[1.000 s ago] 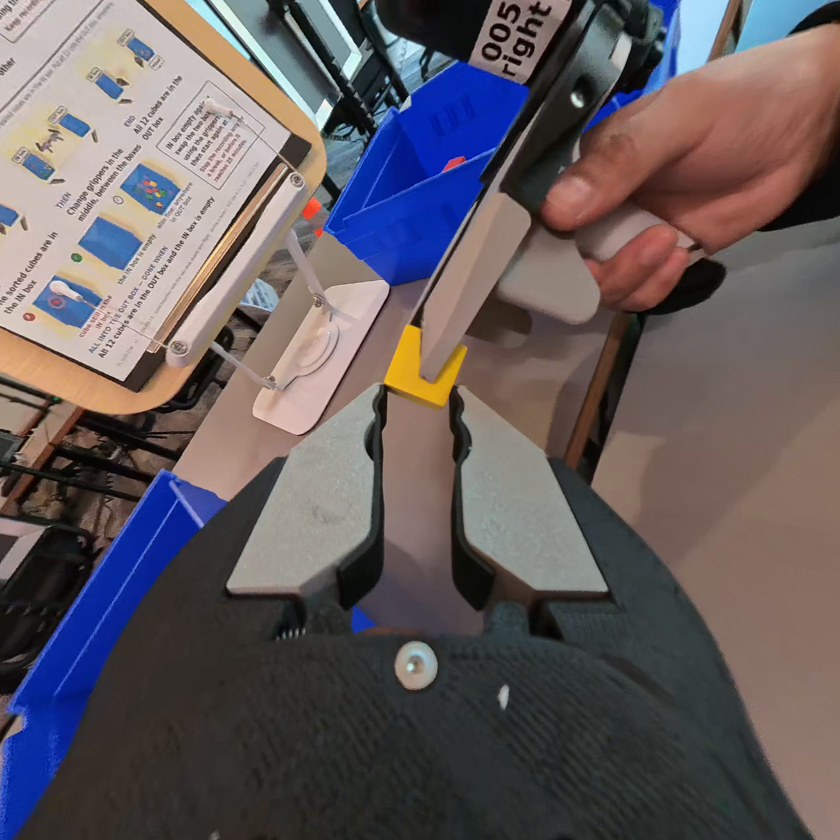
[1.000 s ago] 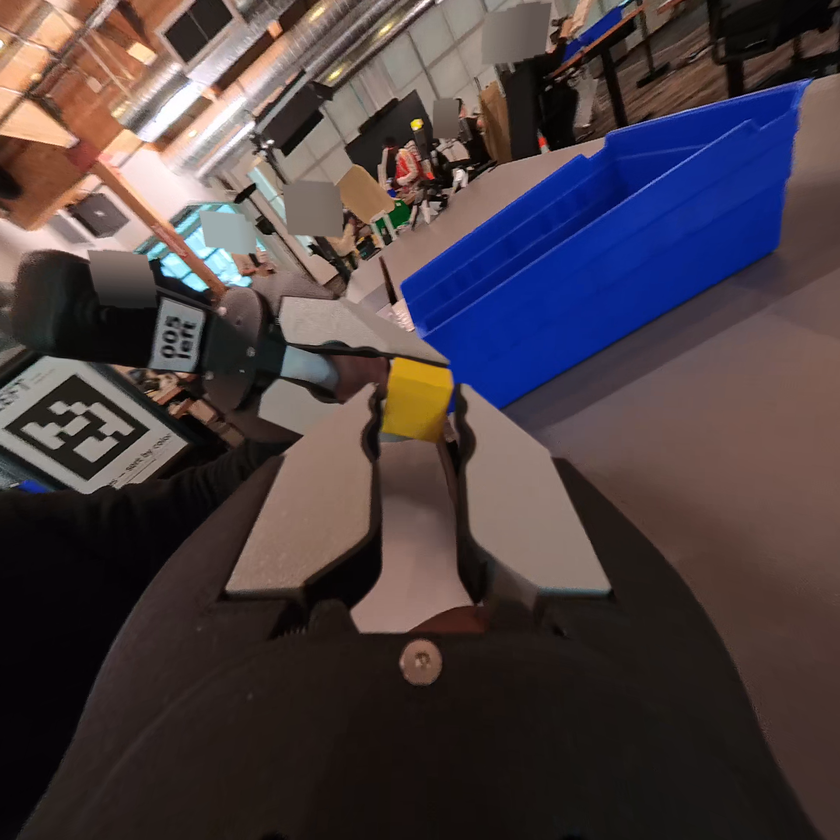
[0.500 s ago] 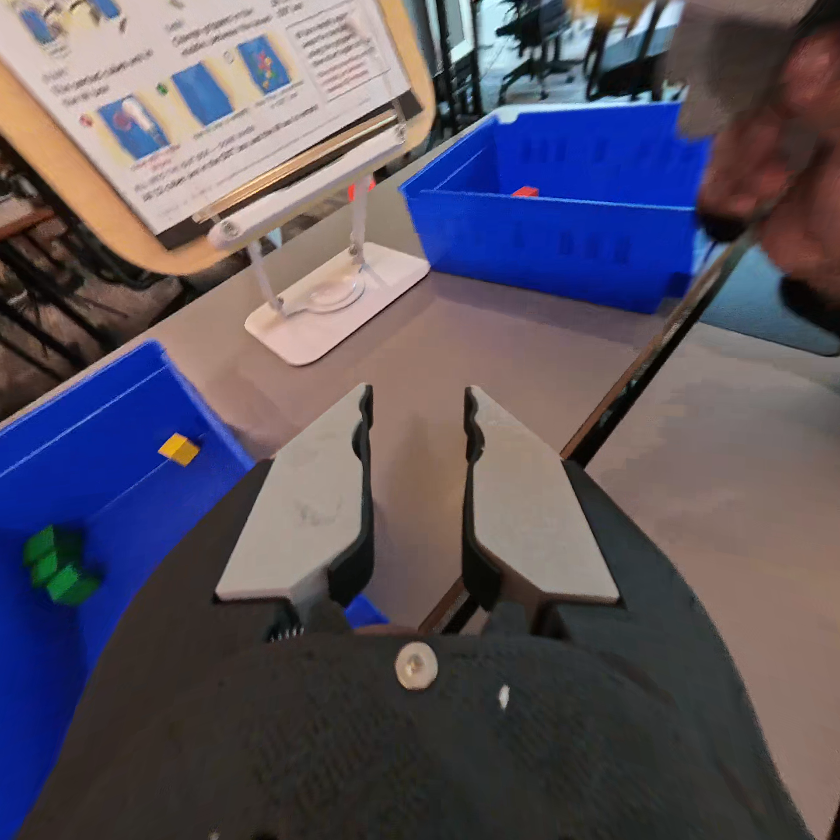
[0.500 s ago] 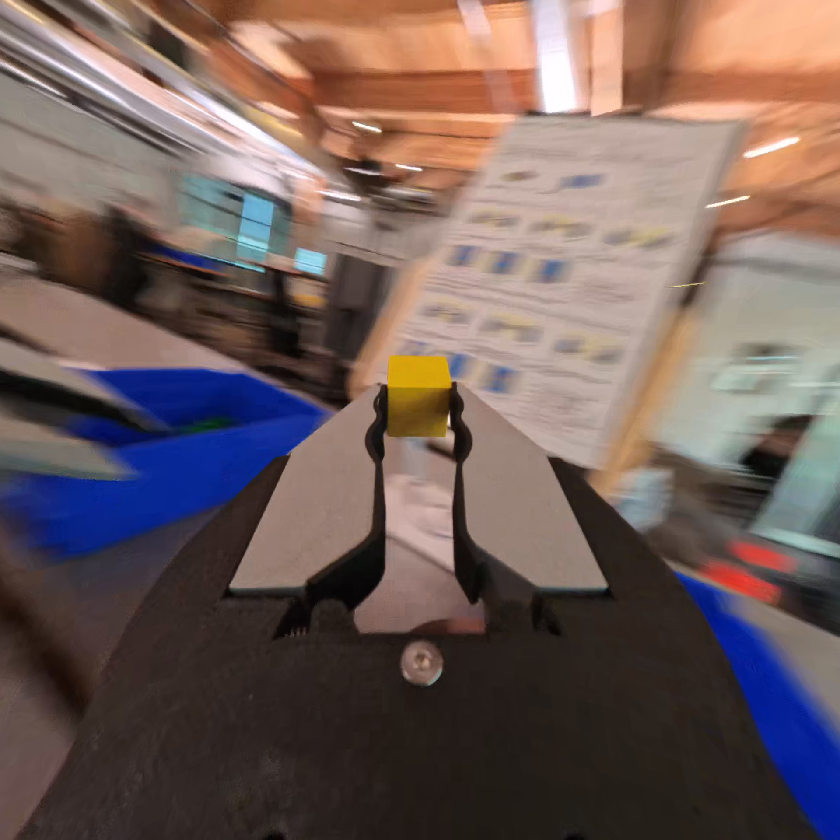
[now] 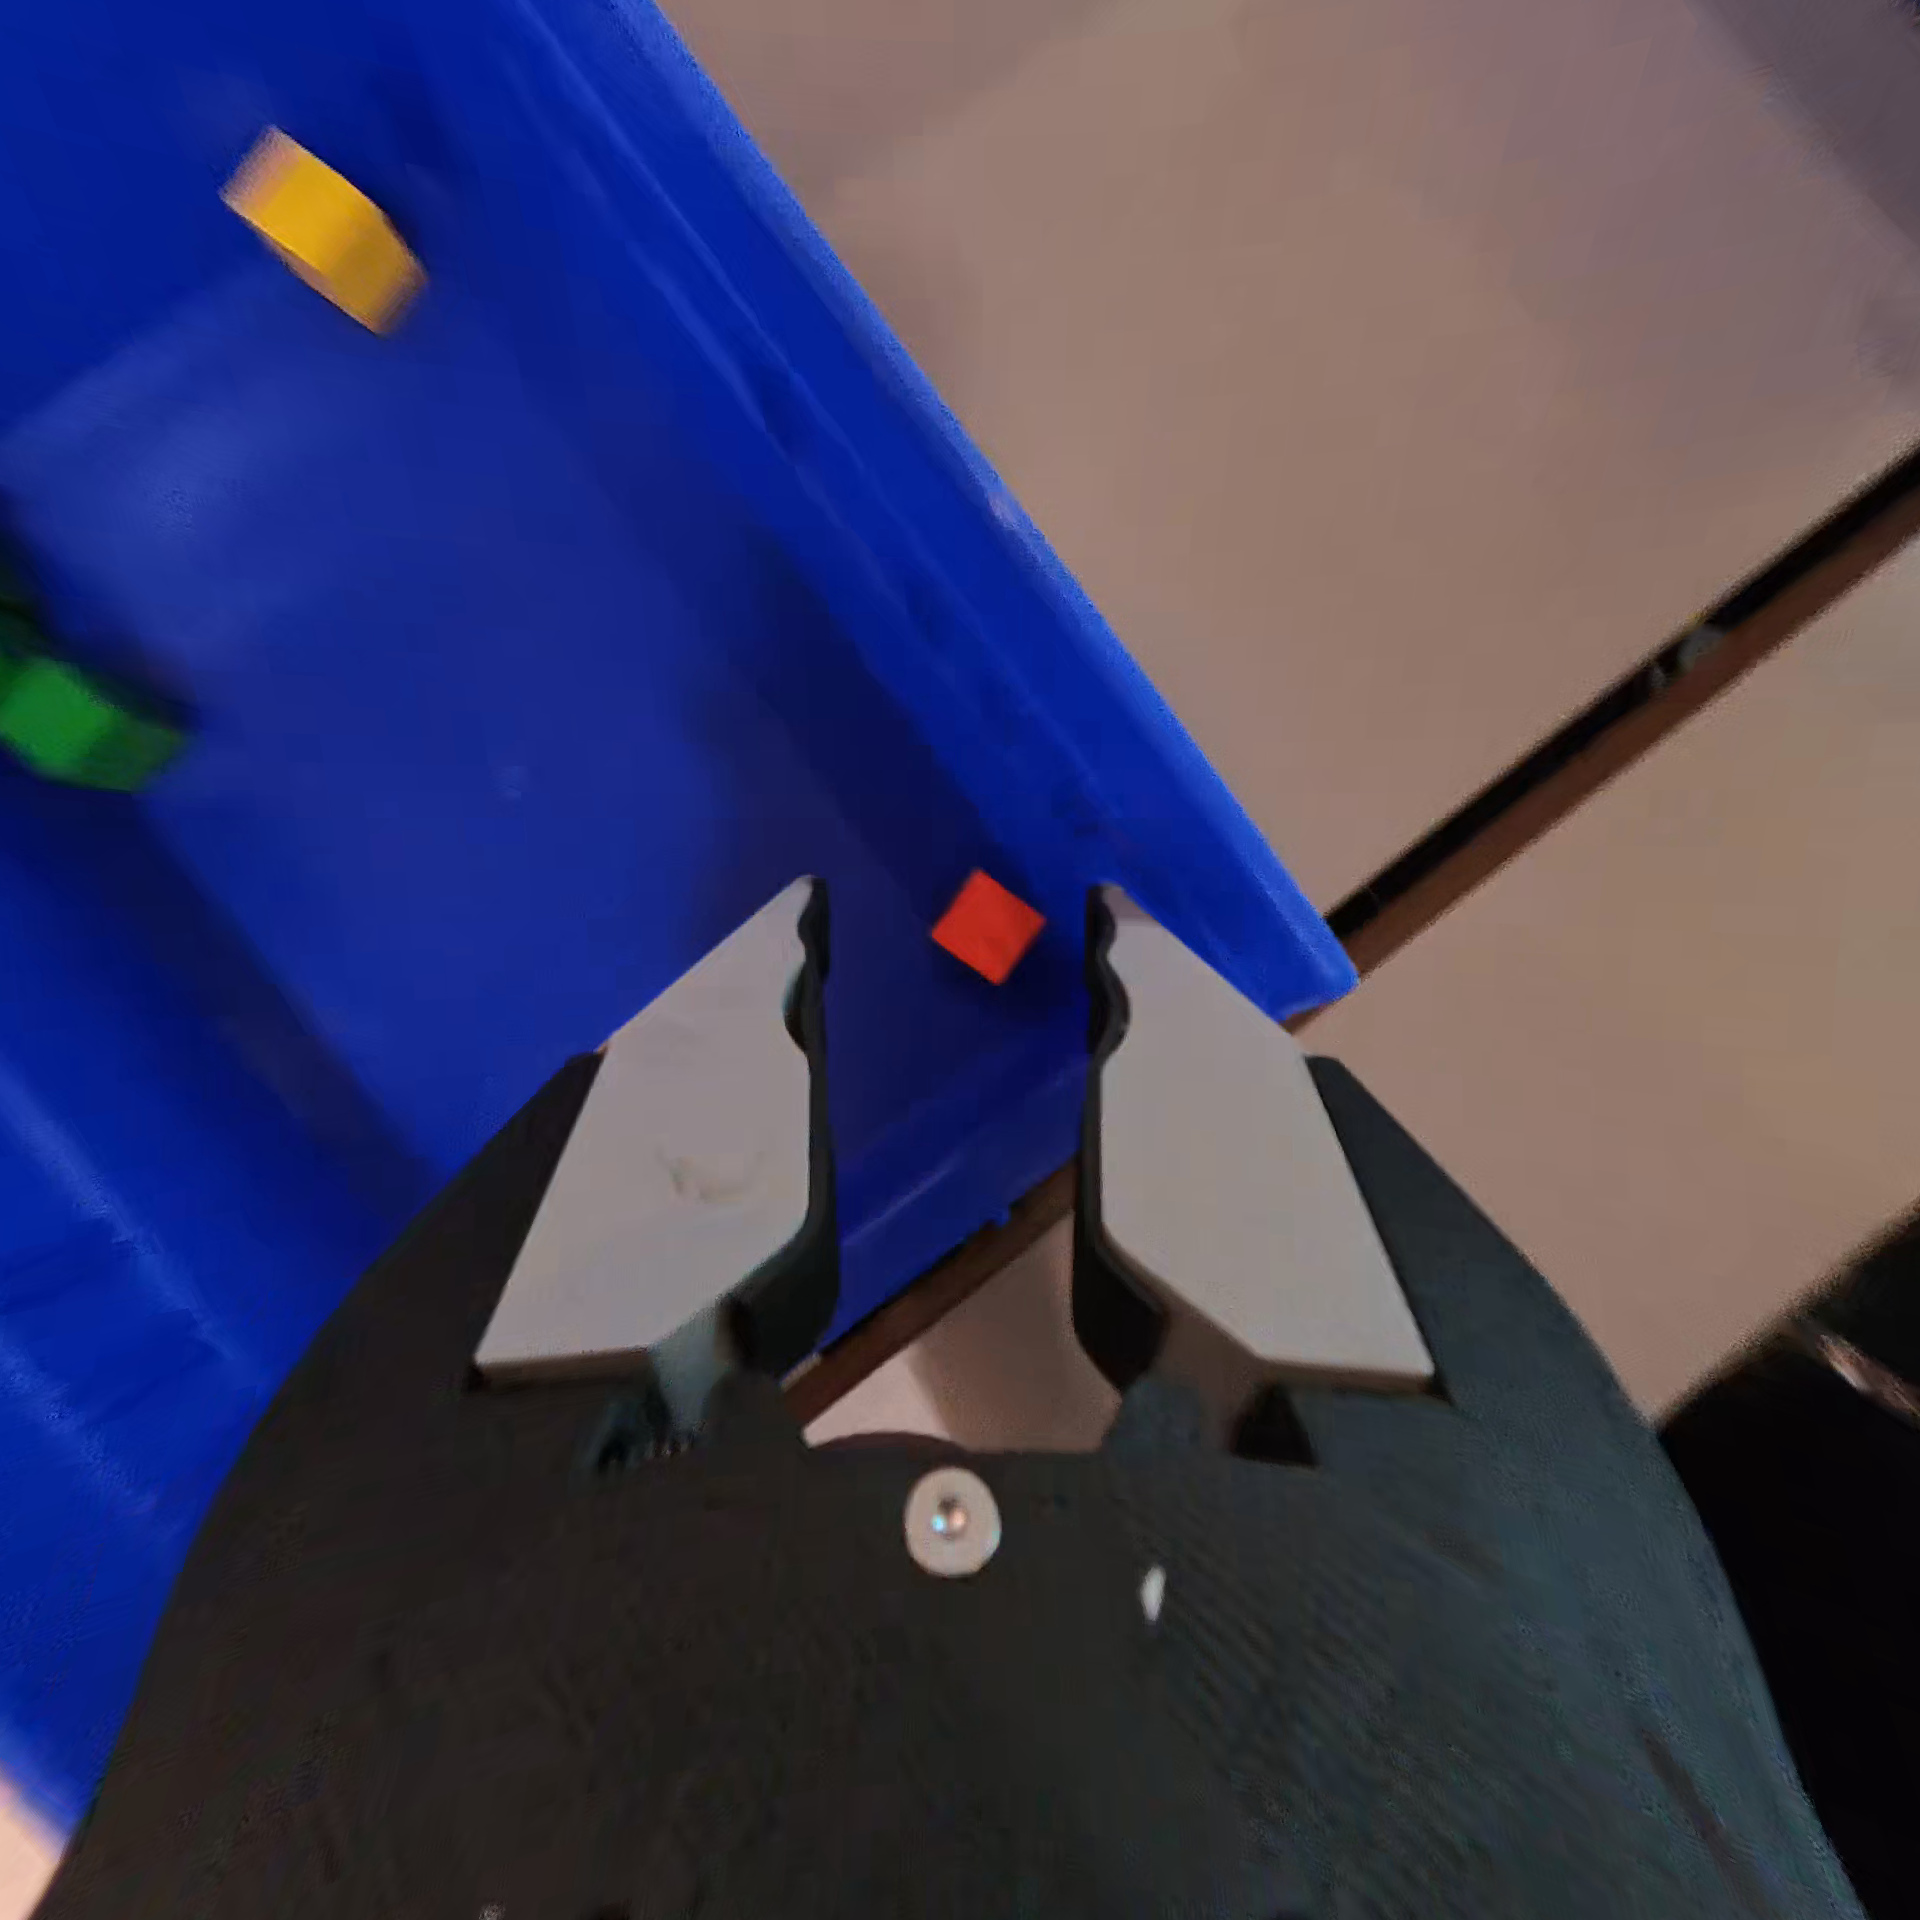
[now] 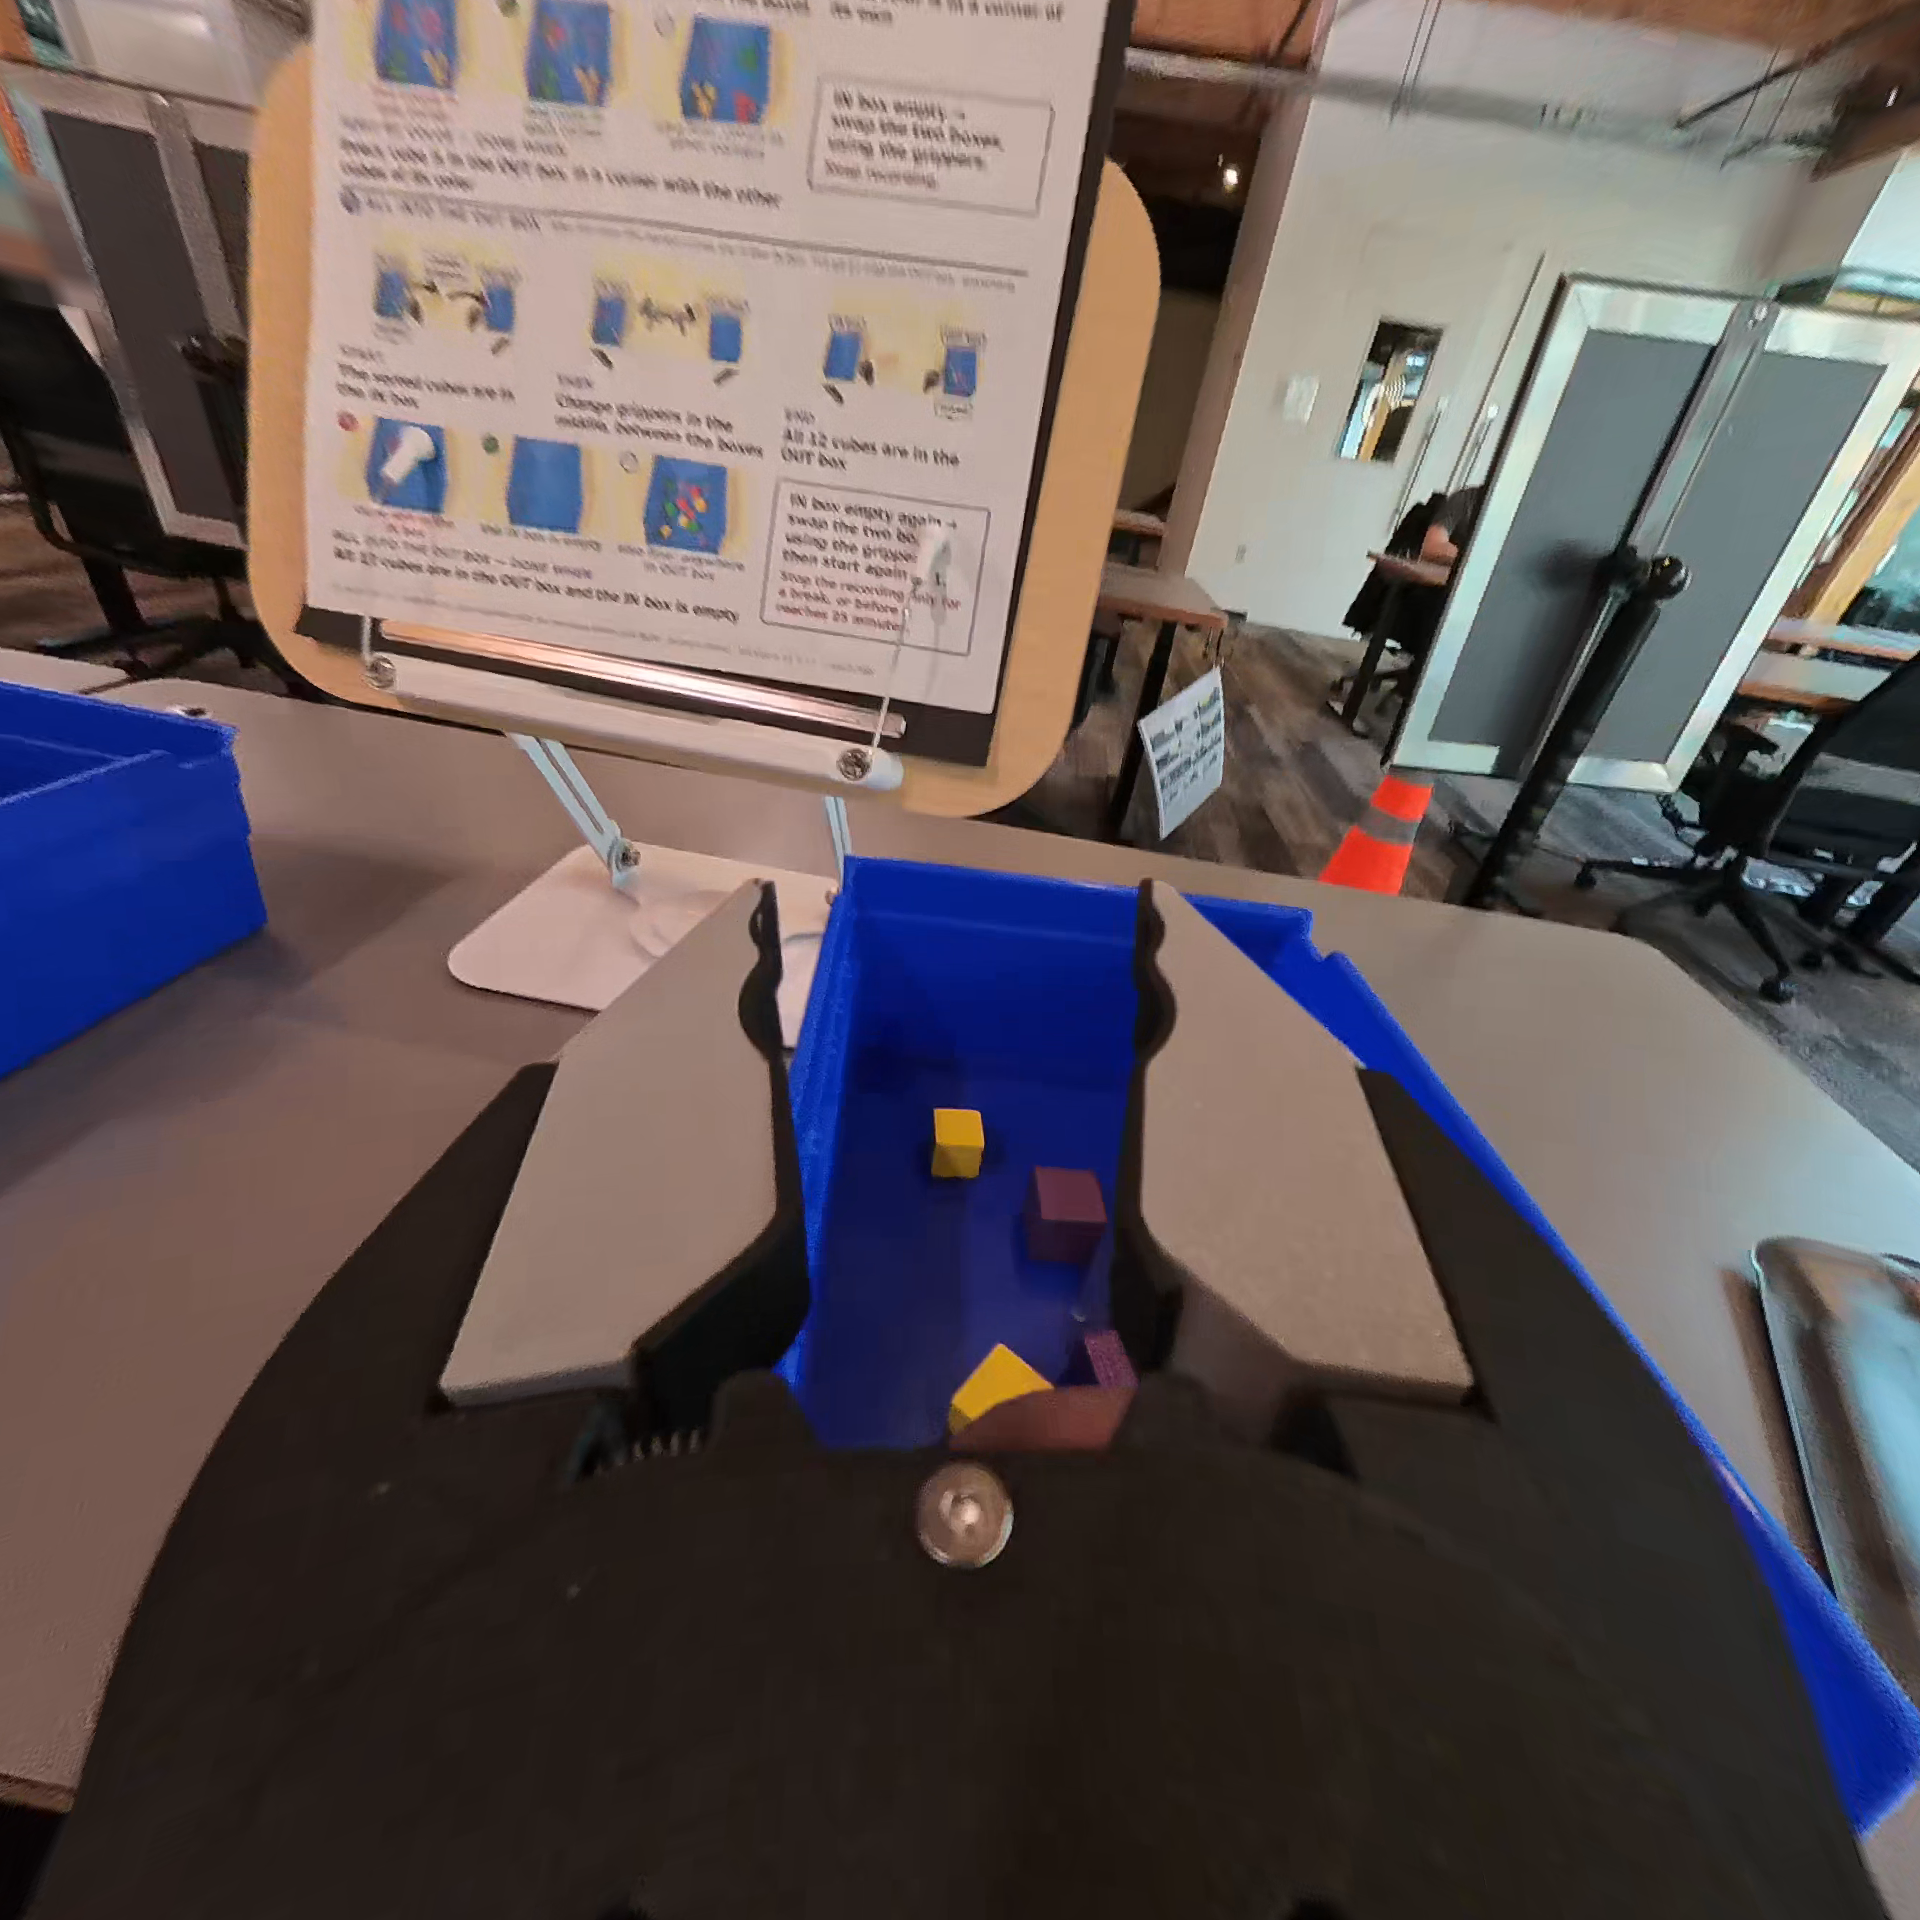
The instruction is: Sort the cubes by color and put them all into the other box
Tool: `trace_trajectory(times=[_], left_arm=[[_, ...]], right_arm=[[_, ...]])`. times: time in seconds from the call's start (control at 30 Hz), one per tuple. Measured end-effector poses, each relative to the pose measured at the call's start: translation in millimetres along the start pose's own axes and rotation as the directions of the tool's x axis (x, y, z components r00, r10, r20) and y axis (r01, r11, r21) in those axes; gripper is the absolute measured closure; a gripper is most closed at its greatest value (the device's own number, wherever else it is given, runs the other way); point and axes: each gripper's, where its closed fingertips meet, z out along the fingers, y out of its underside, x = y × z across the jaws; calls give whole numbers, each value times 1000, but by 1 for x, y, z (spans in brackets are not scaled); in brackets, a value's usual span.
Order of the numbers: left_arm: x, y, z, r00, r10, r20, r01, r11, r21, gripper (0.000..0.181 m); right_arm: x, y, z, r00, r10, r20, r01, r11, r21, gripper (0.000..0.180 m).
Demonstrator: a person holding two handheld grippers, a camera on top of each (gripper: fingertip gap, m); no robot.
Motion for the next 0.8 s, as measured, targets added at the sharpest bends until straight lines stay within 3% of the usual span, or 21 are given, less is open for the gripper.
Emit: trace_trajectory(times=[0.03, 0.07, 0.23, 0.27, 0.37, 0.4, 0.43, 0.63, 0.73, 0.8], left_arm=[[5, 7, 8, 998, -7, -59, 3, 998, -67, 133], [9, 11, 13, 995, -15, -99, 4, 993, -115, 147], [-7, 38, 35, 998, 48, -34, -57, 933, -356, 130], [-1, 40, 37, 996, 37, -79, -64, 922, -382, 124], [-2, 37, 41, 996, 29, -85, -60, 916, -396, 137], [0, 34, 42, 995, 25, -99, -62, 919, -390, 158], [-2, 31, 43, 995, 35, -91, -67, 923, -378, 161], [-21, 24, 36, 999, 51, -10, -51, 949, -311, 160], [-36, 5, 13, 997, 48, 67, -35, 984, -175, 161], [-37, -19, -11, 986, 112, 126, -110, 994, -21, 161]], right_arm=[[-3, -2, -1, 1000, -2, 5, 2, 1000, 12, 116], [-5, -2, 0, 1000, -1, 11, 1, 1000, 12, 116], [-12, 6, 5, 997, 52, 63, -50, 998, -23, 116], [-12, 8, 5, 995, 64, 72, -62, 998, -30, 116], [-14, 10, 7, 992, 89, 94, -86, 995, -40, 116], [-14, 9, 6, 991, 91, 98, -88, 995, -38, 117], [-15, 9, 6, 990, 92, 104, -88, 995, -37, 118], [-37, 7, 5, 980, 76, 185, -72, 997, -31, 125], [-61, 1, 1, 957, 61, 284, -60, 998, -13, 126], [-80, -10, -9, 925, 64, 375, -81, 996, 29, 133]])
